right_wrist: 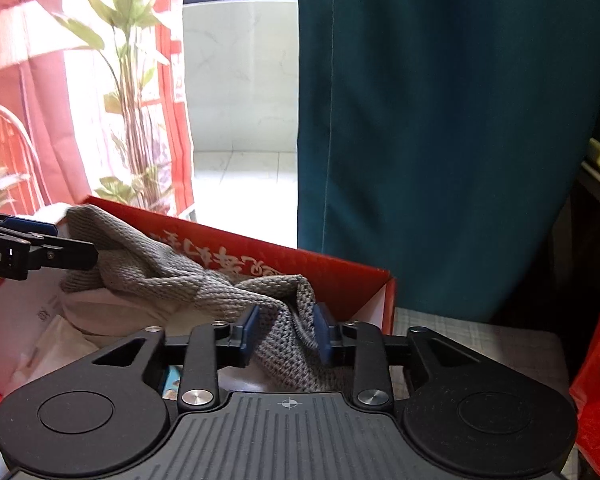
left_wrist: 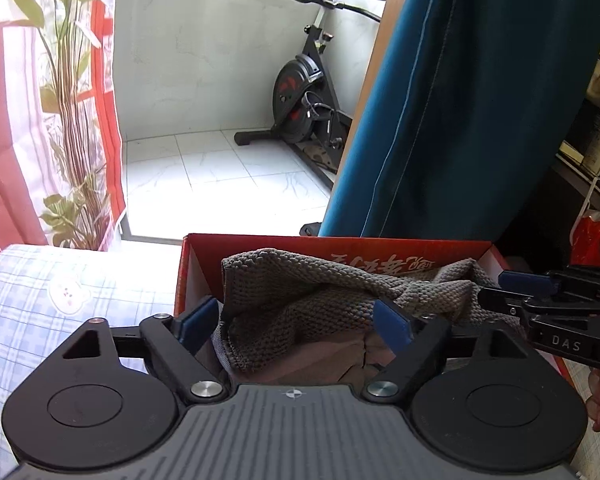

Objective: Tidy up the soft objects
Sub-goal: 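Lift the grey knit cloth with both grippers into the red box and open them, then move both grippers down to the black eye mask and gloves on the table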

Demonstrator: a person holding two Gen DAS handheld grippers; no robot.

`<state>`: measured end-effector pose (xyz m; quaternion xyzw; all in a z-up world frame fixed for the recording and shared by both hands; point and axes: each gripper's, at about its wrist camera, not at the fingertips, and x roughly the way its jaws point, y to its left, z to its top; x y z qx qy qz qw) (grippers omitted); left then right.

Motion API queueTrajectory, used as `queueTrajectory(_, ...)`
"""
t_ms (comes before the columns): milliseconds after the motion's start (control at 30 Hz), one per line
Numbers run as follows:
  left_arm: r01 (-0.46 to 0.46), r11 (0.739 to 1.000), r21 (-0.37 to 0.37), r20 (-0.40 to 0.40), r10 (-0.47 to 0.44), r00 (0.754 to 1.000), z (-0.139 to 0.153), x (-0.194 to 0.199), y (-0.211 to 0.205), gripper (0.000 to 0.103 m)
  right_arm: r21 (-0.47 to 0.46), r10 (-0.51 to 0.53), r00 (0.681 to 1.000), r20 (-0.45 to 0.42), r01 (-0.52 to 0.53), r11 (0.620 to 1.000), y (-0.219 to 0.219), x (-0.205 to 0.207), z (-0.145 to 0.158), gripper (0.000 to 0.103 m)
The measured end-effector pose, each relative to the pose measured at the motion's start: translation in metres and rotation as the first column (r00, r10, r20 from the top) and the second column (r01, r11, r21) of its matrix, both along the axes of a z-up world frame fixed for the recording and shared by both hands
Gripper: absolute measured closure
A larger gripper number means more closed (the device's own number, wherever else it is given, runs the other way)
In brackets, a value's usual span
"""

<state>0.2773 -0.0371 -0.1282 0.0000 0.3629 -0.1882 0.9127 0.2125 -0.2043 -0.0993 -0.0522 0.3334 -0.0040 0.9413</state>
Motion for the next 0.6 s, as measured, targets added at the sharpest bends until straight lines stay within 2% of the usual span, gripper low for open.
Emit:
queueTrajectory(267, 0.024, 1.0, 0.007, 0.047, -0.025, 0.999, 0.024, -0.049, 0.002, 0.003, -0.014, 0.039, 0.998, 0.045, -0.038, 0.999, 0.012, -0.048, 0.023, 0.032)
queueTrajectory(333, 0.029, 0.999, 0.023, 0.059, -0.031, 0.998, 0.029, -0.064, 0.002, 0.001, -0.016, 0.038, 0.998, 0.05, -0.037, 0.999, 0.012, -0.062, 0.026, 0.016)
queueTrajectory(433, 0.04, 0.998, 0.045, 0.076, -0.043, 0.996, 0.033, -0.089, 0.003, 0.0, -0.016, 0.032, 0.997, 0.072, -0.031, 0.999, 0.016, -0.086, 0.028, 0.001)
queueTrajectory(600, 0.043, 0.997, 0.059, 0.098, -0.049, 0.994, 0.036, -0.131, 0.012, 0.0, -0.004, 0.034, 0.995, 0.089, -0.034, 0.999, 0.025, -0.123, 0.029, 0.001)
